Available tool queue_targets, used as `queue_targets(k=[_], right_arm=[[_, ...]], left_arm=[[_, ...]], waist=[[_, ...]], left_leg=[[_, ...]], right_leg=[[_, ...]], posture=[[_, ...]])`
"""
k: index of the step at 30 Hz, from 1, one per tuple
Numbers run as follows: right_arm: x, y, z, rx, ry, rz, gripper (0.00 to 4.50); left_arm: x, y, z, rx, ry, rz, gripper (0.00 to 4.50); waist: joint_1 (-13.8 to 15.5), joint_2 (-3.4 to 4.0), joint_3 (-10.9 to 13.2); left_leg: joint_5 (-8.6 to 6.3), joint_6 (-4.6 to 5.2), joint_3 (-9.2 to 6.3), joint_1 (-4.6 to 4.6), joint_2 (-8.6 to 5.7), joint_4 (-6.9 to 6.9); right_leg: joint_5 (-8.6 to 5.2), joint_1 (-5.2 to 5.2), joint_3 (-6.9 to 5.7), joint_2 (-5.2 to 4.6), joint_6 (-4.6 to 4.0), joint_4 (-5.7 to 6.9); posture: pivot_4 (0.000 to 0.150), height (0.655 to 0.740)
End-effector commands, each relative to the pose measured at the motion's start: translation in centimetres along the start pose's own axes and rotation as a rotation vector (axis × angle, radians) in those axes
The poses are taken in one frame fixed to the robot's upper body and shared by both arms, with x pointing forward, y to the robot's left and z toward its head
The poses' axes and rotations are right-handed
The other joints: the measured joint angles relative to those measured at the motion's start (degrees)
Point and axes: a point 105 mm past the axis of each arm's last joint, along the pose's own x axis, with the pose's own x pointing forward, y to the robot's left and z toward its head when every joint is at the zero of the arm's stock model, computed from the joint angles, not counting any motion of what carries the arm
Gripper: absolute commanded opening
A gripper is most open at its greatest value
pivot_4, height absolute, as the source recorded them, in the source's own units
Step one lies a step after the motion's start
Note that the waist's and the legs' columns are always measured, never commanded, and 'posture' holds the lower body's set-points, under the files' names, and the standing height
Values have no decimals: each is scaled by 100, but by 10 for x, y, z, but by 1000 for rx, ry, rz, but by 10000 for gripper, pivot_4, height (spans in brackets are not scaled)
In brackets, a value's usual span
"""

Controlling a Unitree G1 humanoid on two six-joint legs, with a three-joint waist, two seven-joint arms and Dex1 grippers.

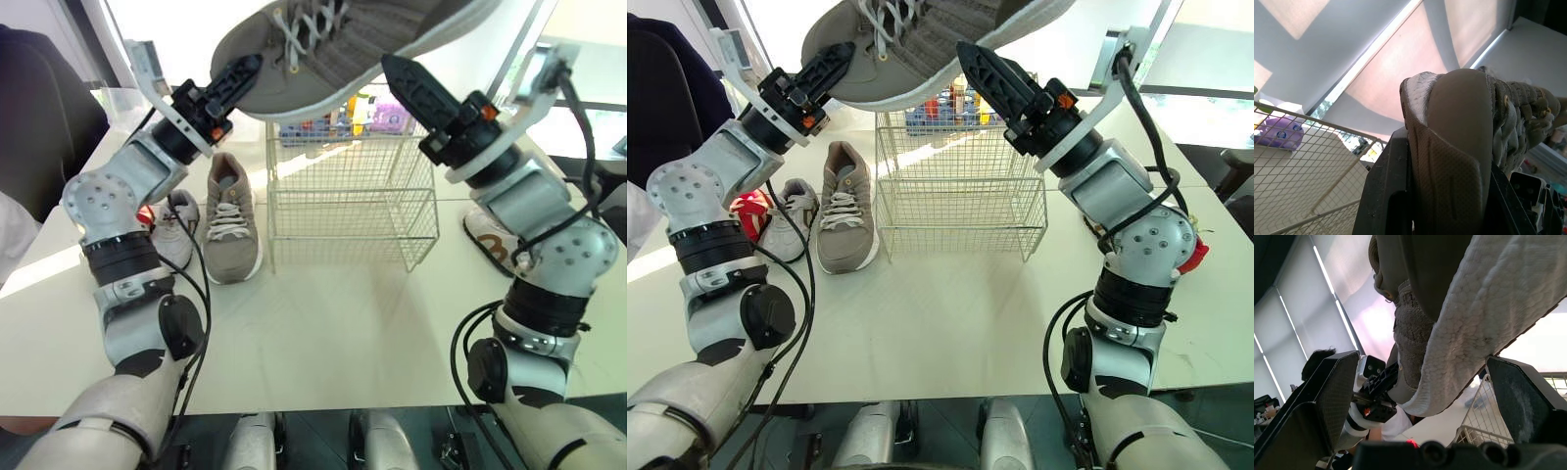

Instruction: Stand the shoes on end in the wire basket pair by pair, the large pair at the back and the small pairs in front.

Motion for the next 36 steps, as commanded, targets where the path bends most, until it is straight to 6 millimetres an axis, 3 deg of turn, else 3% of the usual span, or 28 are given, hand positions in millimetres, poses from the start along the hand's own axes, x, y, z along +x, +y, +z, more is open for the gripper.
queue_targets(k=[1,14,21,25,27,31,32,33,36], right_arm=[[9,11,26,-44,-98,57,44834],[23,-24,36,-115,-126,-90,44834],[30,-13,33,-91,-107,-18,44834],[34,-6,35,-80,-111,20,26944],[36,-4,37,-82,-107,31,20131],[41,1,42,-78,-85,58,17983],[44,3,45,-82,-69,73,17982],[46,6,47,-90,-56,90,17982],[50,10,57,-121,-30,129,17982]], left_arm=[[-1,-14,8,28,-38,-50,4966],[-4,-28,2,1,-56,-80,4966],[-7,-21,-7,-12,-48,-47,4966],[-10,-12,-17,4,-22,-4,4966],[-12,-10,-20,23,-5,9,4966],[-14,-7,-27,79,43,25,4966],[-14,-7,-29,91,56,26,15550],[-14,-7,-29,101,63,23,18862],[-16,-8,-27,146,78,16,34651]], waist=[[-3,0,0],[-5,0,0],[-21,0,0],[-19,0,0],[-20,0,1],[-37,1,1],[-42,1,1],[-39,2,1],[-54,2,1]], left_leg=[[0,0,0,0,0,0],[-1,0,1,-3,0,-1],[-1,0,1,-2,0,-4],[0,0,1,-2,0,-4],[-1,0,2,-3,0,-4],[-1,0,1,-3,0,-5],[-1,0,1,-3,0,-6],[-1,0,2,-3,0,-6],[-1,0,2,-6,0,-6]], right_leg=[[0,0,0,0,0,0],[0,0,0,0,0,-6],[0,-1,0,0,0,-6],[0,-1,0,1,0,-6],[0,-1,0,1,0,-9],[0,-1,-1,1,0,-9],[0,-1,-1,1,-1,-10],[0,-1,-1,1,-1,-10],[0,-2,-1,1,-2,-16]], posture=[[1500,7400],[1500,7400],[1500,7400],[1500,7400],[1500,7400],[1500,7400],[1500,7400],[1500,7400],[1500,7400]])
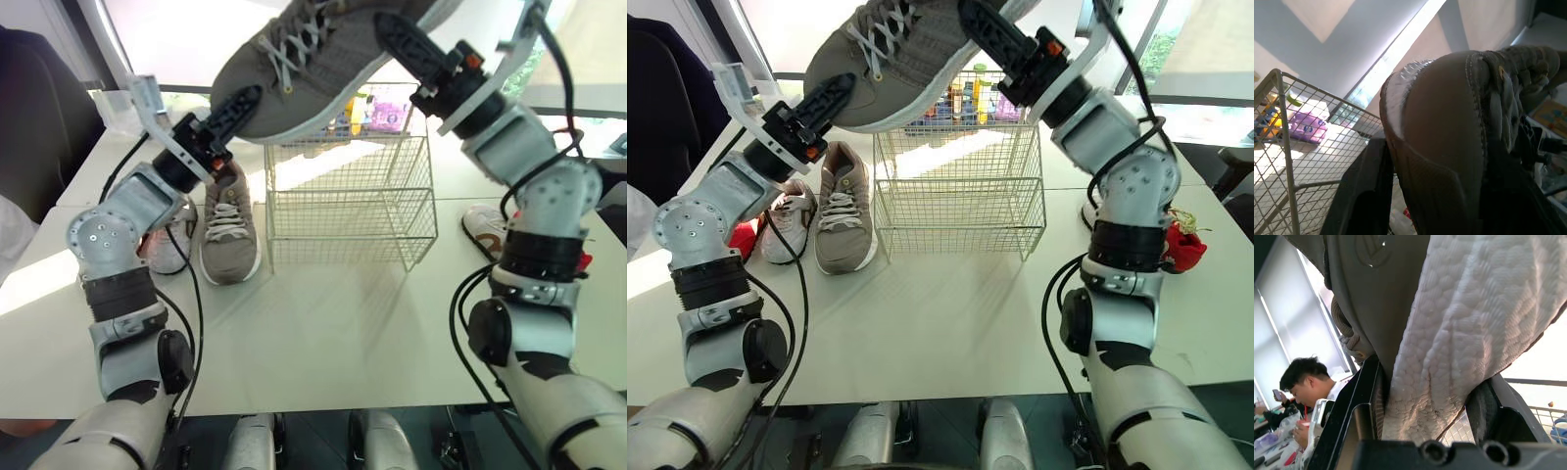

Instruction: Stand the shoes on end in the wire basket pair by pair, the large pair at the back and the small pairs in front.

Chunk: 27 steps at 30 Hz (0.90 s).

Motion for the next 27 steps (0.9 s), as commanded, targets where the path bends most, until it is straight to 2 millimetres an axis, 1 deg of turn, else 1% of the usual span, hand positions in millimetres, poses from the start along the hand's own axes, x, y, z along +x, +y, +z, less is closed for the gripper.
queue_targets(k=[1,2,6,9,12,14,16,20,27], right_arm=[[10,31,40,-107,-48,158,17982],[10,31,45,-145,-33,171,17982],[12,17,70,-339,49,167,17982],[10,5,85,-526,121,174,17982],[6,-1,101,-600,147,188,17982],[1,-8,103,-723,217,200,17982],[-1,-12,102,-790,259,205,17982],[-2,-20,96,-874,315,198,17982],[-4,-34,88,-926,344,154,17982]], left_arm=[[1,-9,1,93,48,-31,38764],[-1,-8,2,114,59,-31,44904],[-13,-8,11,193,115,-37,44904],[-22,-4,18,238,141,-22,44904],[-30,0,23,282,165,-6,44904],[-33,1,29,303,156,5,44904],[-33,1,31,313,152,5,44904],[-31,-4,27,304,145,-19,44904],[-29,-9,20,296,137,-35,44904]], waist=[[-35,0,0],[-52,0,0],[-74,5,3],[-84,6,3],[-94,6,4],[-92,7,4],[-96,7,5],[-97,12,8],[-93,15,10]], left_leg=[[0,0,0,-2,0,-1],[0,0,0,-2,0,-3],[0,-1,4,-2,0,-11],[-1,-2,7,-2,0,-21],[0,-6,14,0,0,-35],[4,-12,15,0,0,-45],[9,-21,17,0,-1,-57],[17,-32,19,1,-1,-74],[37,-65,20,2,-1,-77]], right_leg=[[0,-1,0,0,0,-1],[0,-2,0,0,0,-2],[0,-9,0,0,0,-3],[-1,-13,0,0,0,-14],[-1,-16,2,0,-1,-26],[-1,-18,2,0,-1,-28],[0,-24,2,0,0,-28],[0,-33,2,0,0,-24],[0,-35,2,0,1,-21]], posture=[[1500,7400],[1500,7400],[1500,7400],[1500,7400],[1500,7400],[1500,7400],[1500,7400],[1500,7400],[1500,7400]])
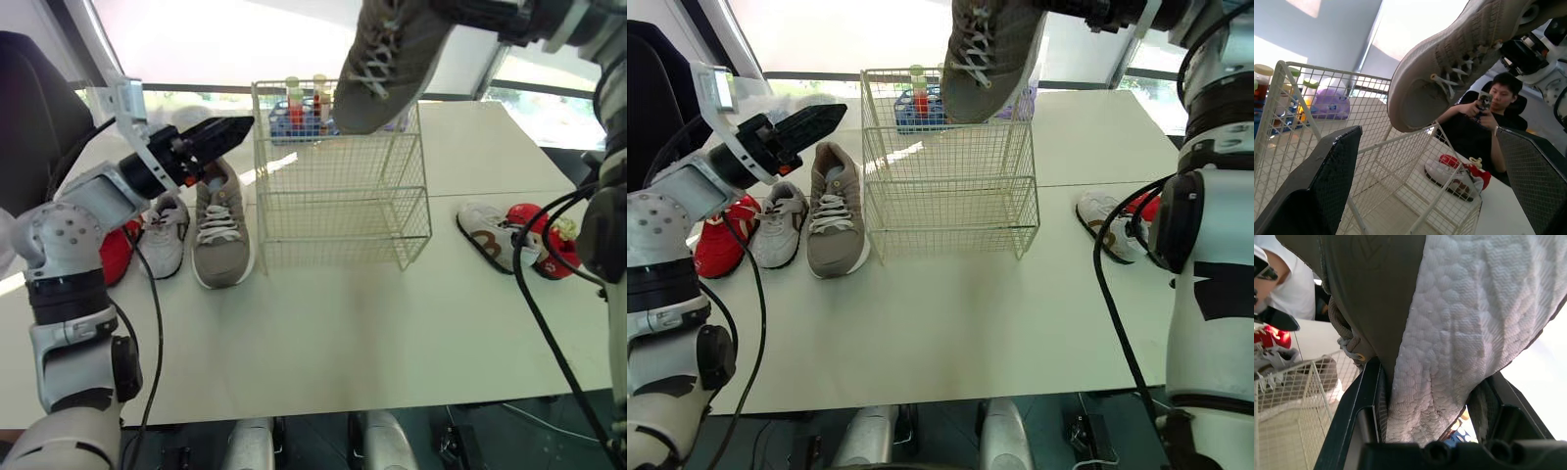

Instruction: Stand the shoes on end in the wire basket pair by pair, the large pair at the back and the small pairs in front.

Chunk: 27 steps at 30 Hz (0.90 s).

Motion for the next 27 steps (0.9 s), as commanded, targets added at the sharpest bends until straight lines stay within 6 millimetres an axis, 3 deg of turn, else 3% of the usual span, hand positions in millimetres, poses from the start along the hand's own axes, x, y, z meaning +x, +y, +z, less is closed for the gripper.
queue_targets(k=[1,8,15,18,20,21,27], right_arm=[[-2,-7,19,-80,-38,-36,17982],[2,1,-10,-109,91,1,17982],[11,6,-32,-65,112,-13,17982],[13,10,-42,-56,126,-4,30881],[13,12,-44,-44,121,3,42043],[12,13,-43,-34,108,14,44764],[14,9,-40,-21,85,-22,44764]], left_arm=[[-2,-9,11,42,-38,-21,44904],[0,-10,10,45,-39,-19,44904],[2,-11,9,46,-41,-16,44904],[2,-11,10,49,-43,-14,45000],[3,-11,11,51,-45,-14,45000],[3,-11,12,55,-44,-13,45000],[8,-12,12,55,-44,-25,45000]], waist=[[6,1,0],[6,2,1],[-7,1,1],[-14,1,1],[-29,1,0],[-33,2,1],[-19,11,9]], left_leg=[[2,-4,0,0,0,0],[4,-5,0,0,0,0],[5,-7,0,24,0,-1],[2,-6,2,62,0,-9],[-10,14,1,75,0,-12],[-12,16,1,77,0,-11],[7,-12,2,68,0,-12]], right_leg=[[0,0,0,0,0,0],[0,0,0,0,0,1],[0,21,0,0,0,4],[0,54,1,0,0,2],[-1,65,1,0,-1,4],[-1,66,1,0,-1,5],[-1,57,2,0,-1,10]], posture=[[1500,7400],[1500,7400],[1500,7400],[1500,7400],[1500,7400],[1500,7400],[1500,7400]])
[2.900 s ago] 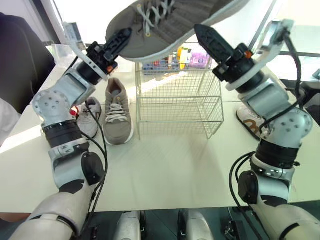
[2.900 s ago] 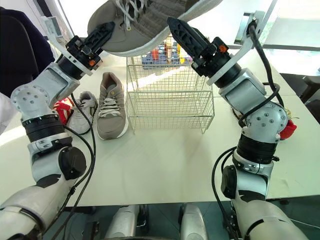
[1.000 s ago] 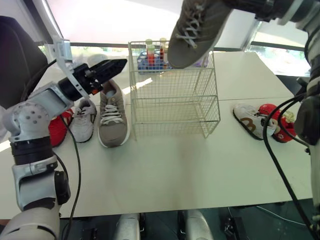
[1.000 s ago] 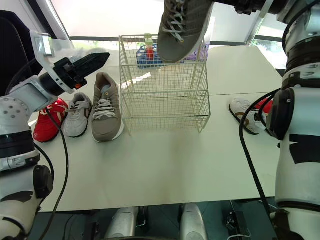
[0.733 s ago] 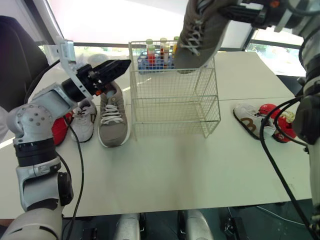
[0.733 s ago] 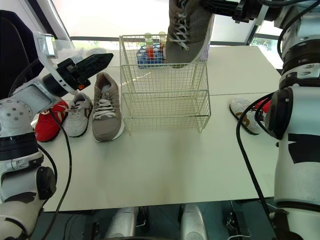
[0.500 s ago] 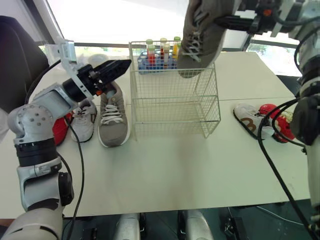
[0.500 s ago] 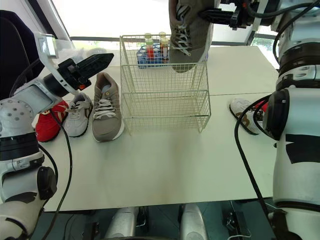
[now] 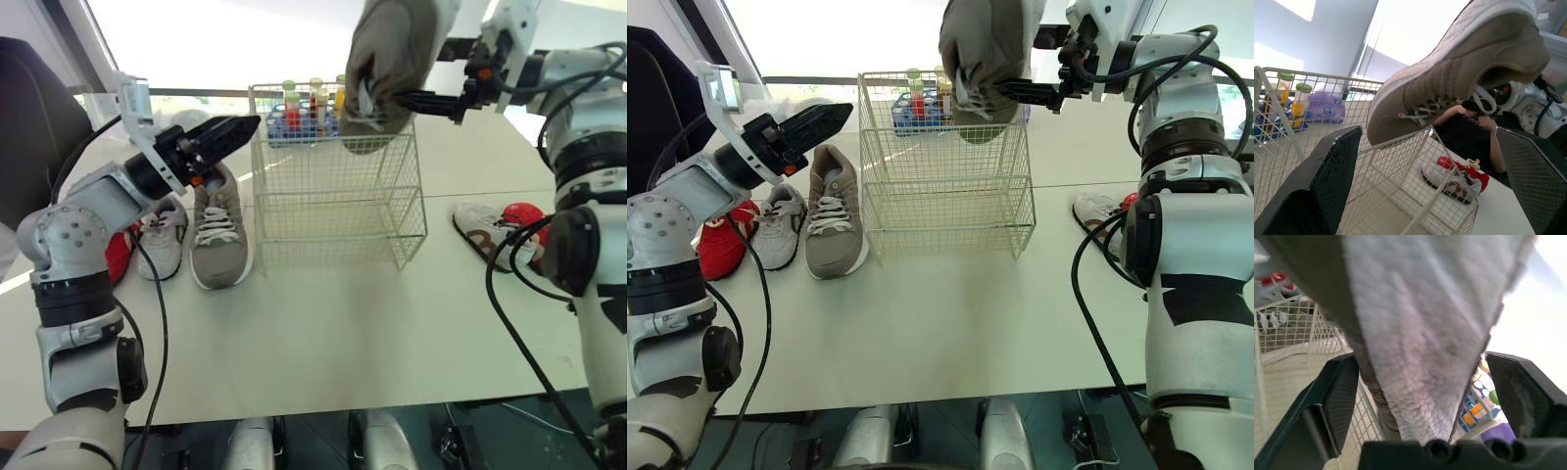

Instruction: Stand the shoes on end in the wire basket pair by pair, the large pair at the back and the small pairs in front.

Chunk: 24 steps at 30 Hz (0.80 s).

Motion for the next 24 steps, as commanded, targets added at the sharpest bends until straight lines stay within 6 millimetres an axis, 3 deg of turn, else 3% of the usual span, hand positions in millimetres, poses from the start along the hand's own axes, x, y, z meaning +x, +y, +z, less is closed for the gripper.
queue_targets(k=[1,6,12,20,24], right_arm=[[-5,-18,30,-24,-99,-115,44764],[-11,-29,41,81,-193,-187,44764],[-15,-25,30,89,-147,-156,44764],[-14,-8,36,32,-206,-45,44764],[-1,14,30,-52,-199,-15,44764]], left_arm=[[5,-10,12,45,-38,-39,45000],[9,-13,8,44,-34,-49,45000],[8,-13,6,44,-30,-48,45000],[-1,6,19,167,12,95,45000],[2,25,25,294,62,216,45000]], waist=[[19,0,0],[27,0,0],[18,0,0],[20,0,0],[46,-1,-1]], left_leg=[[0,0,1,0,0,0],[0,0,0,1,0,2],[-1,1,0,1,0,0],[0,0,0,2,0,-1],[-1,0,-1,2,0,2]], right_leg=[[0,0,0,0,0,0],[0,2,0,0,0,0],[0,1,1,0,0,0],[0,1,1,0,0,2],[0,3,0,0,0,2]], posture=[[1500,7400],[1500,7400],[1500,7400],[1500,7400],[1500,7400]])
